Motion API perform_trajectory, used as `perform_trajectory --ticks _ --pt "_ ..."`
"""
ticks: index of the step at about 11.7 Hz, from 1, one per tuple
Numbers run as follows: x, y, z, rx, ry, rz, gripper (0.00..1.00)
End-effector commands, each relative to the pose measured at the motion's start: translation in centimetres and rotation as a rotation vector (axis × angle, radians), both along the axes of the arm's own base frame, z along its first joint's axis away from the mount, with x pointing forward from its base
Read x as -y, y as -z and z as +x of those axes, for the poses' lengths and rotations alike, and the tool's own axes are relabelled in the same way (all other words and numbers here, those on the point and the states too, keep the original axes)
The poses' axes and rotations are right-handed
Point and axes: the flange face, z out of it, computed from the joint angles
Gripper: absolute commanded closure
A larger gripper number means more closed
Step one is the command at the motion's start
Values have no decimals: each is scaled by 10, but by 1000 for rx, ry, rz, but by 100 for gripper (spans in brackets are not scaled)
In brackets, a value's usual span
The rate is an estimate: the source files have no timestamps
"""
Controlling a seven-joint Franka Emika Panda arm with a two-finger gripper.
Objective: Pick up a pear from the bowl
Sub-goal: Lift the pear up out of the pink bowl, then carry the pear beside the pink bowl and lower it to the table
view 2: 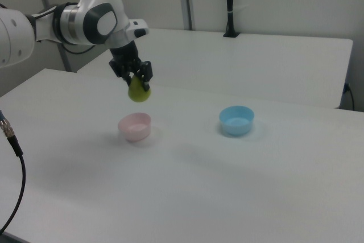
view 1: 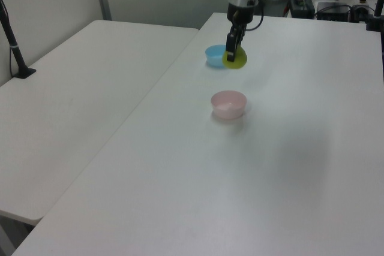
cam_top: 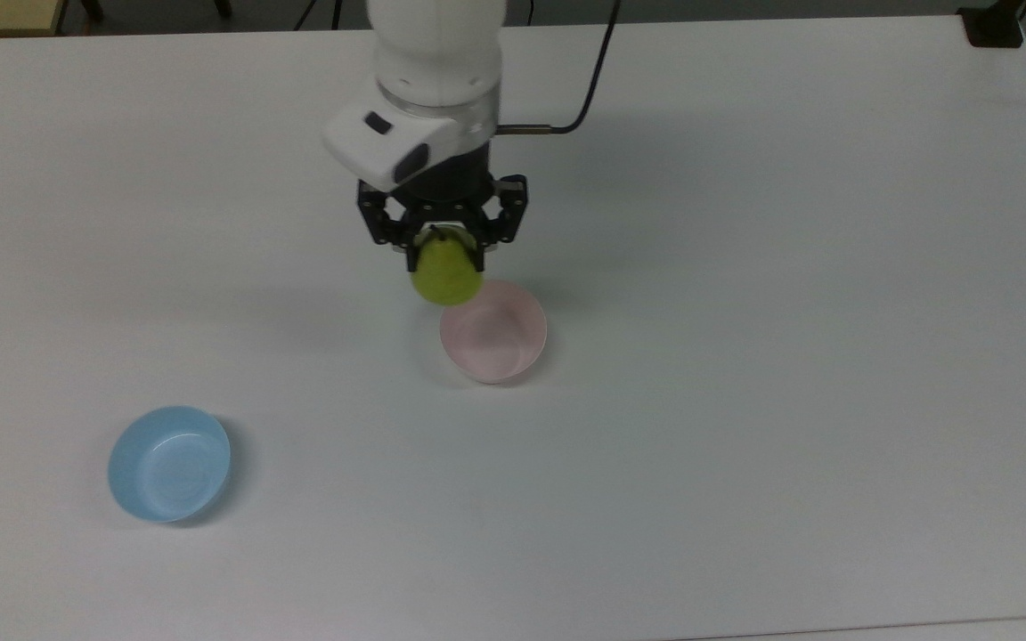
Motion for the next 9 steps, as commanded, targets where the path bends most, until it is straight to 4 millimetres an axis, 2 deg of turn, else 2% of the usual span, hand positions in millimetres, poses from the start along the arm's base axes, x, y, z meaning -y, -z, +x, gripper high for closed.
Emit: perform_trajectory --ticks 1,3,6,9 --pt "51 -13 3 2 1 -14 51" --pt "85 -7 4 -1 -22 -25 50" --pt "122 24 13 -10 -38 -37 49" --pt "136 59 21 -25 -38 -41 49"
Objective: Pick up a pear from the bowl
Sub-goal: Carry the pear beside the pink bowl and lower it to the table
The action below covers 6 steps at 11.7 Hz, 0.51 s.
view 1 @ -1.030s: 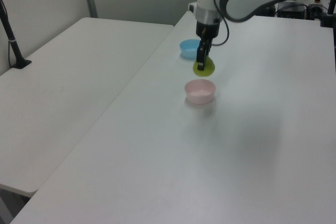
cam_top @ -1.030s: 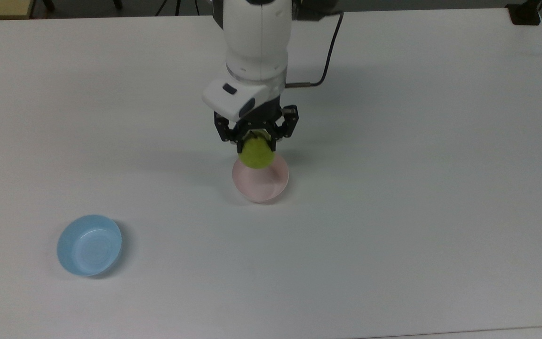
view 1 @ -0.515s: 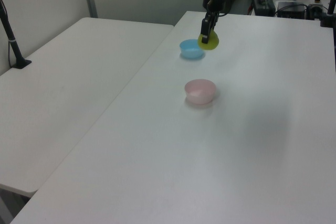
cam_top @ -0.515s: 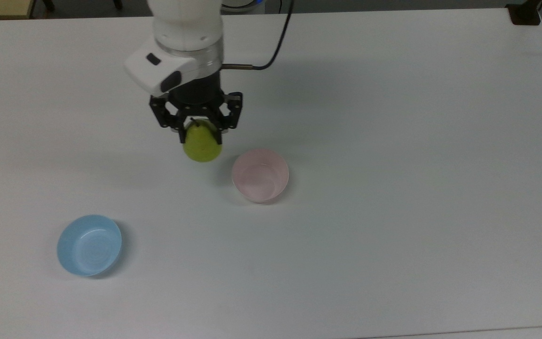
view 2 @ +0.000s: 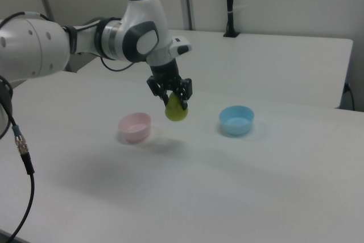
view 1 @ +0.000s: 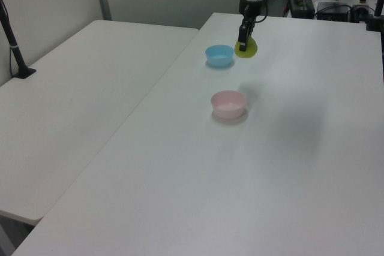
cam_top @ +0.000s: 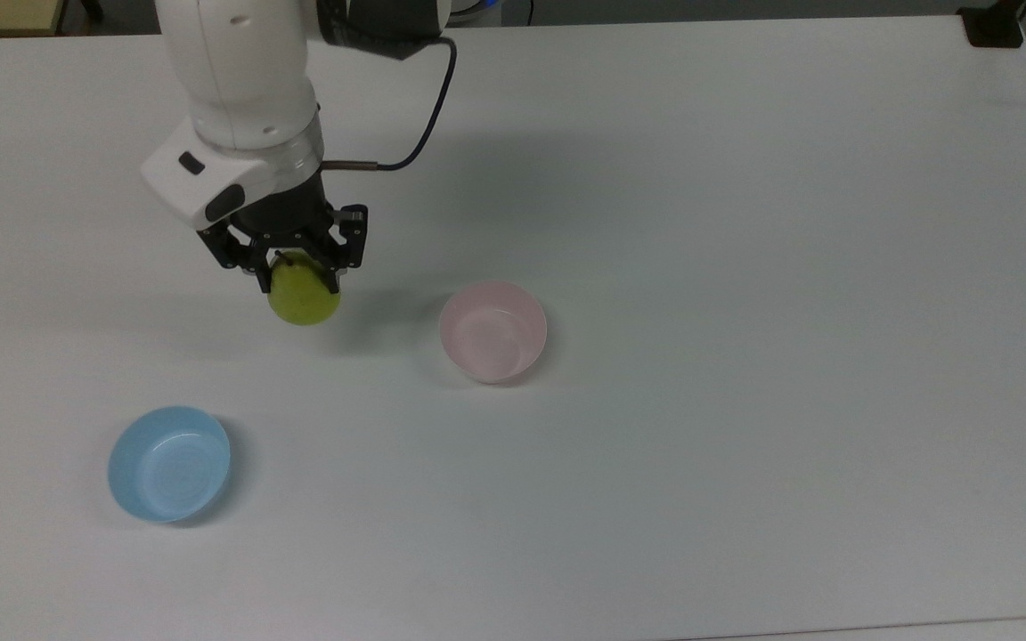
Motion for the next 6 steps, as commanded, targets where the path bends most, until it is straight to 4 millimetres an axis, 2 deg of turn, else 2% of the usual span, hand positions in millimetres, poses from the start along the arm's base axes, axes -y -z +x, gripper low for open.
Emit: perform_trajectory --ticks 1,2,6 --pt "6 31 13 23 -24 -6 49" --pt "7 49 19 28 -27 -9 49" --pt "8 86 31 58 -34 -22 43"
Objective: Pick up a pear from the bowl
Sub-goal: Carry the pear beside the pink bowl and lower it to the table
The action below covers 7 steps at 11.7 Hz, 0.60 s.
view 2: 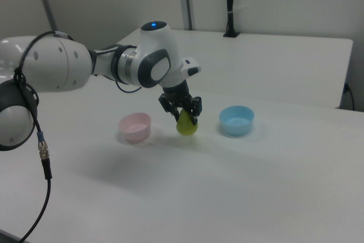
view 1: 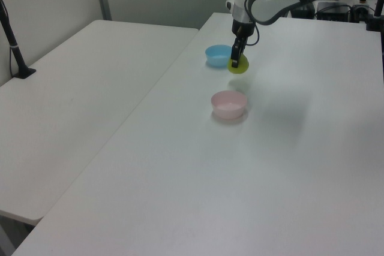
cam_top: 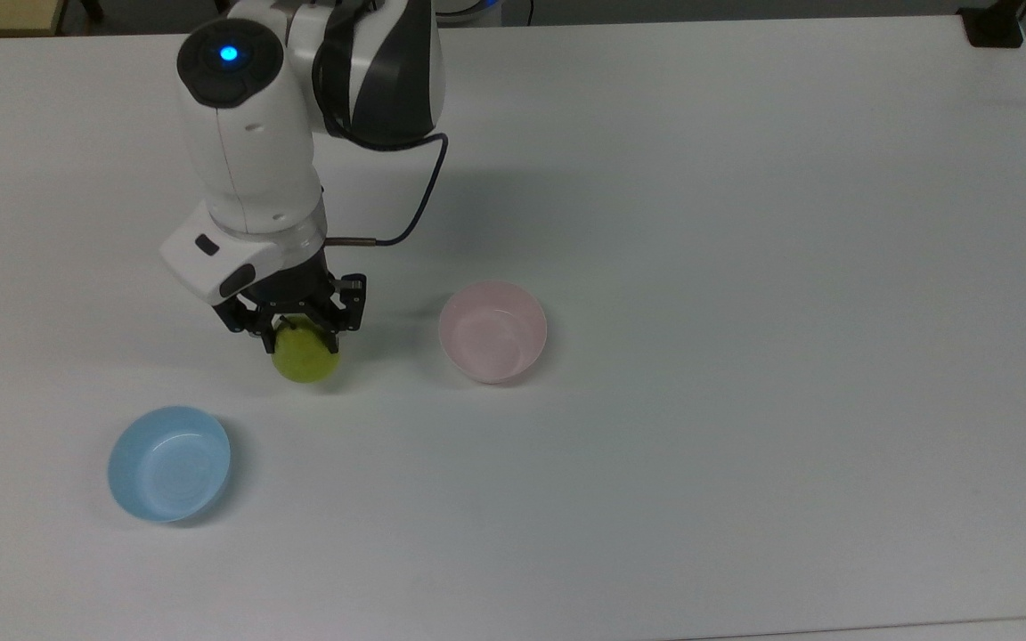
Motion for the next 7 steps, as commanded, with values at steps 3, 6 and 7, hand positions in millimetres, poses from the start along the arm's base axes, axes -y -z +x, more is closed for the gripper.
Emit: perform_trajectory --ticks 3,6,7 --pt "0 21 5 10 -27 -15 35" --pt "0 31 5 -3 -21 -13 22" --pt "1 31 5 -3 -18 -13 15"
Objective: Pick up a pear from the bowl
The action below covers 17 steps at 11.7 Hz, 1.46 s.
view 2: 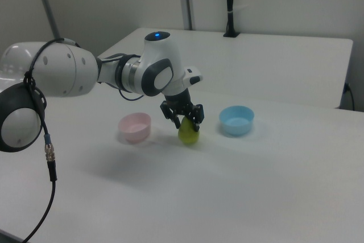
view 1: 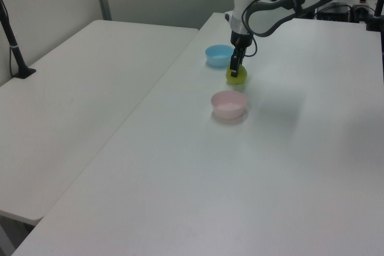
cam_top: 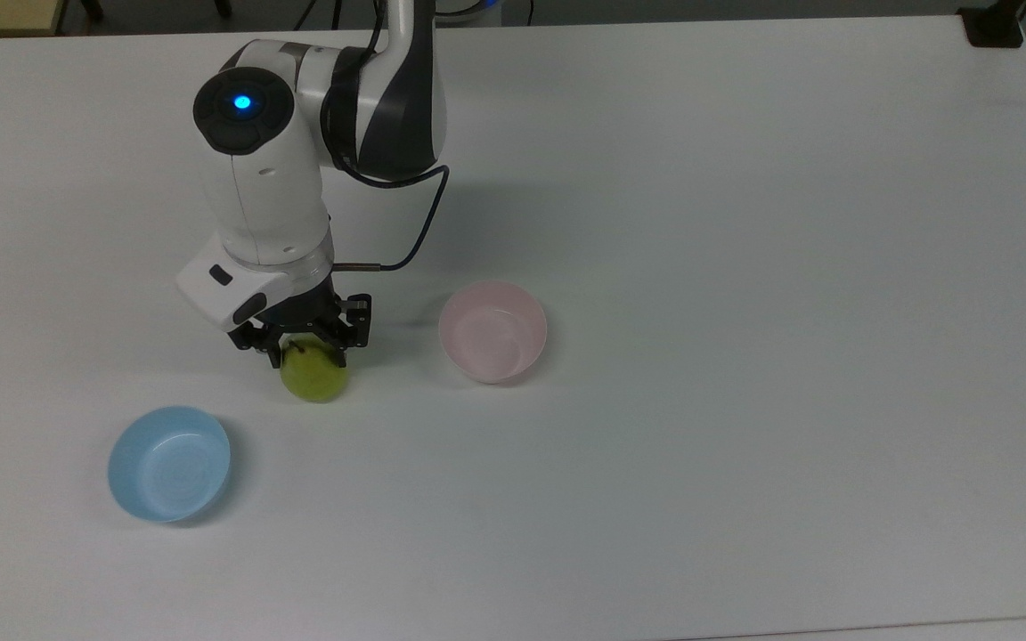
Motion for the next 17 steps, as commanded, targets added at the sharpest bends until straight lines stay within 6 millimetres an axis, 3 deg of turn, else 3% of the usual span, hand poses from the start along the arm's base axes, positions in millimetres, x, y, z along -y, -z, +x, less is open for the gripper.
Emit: perform_trajectory --ticks 1,2,5,8,10,12,14,17 --pt "1 -5 0 15 -14 -14 8" --pt "0 -20 -1 26 -9 -12 0" --pt "-8 -88 -22 7 6 -3 0" --pt "-31 -163 -55 -38 6 14 0" --pt "-51 -198 -79 -81 12 21 0" --pt "-74 -227 -102 -122 -20 15 0" --pt "-82 -251 -122 -136 -26 17 0" --pt "-77 -254 -128 -150 21 21 0"
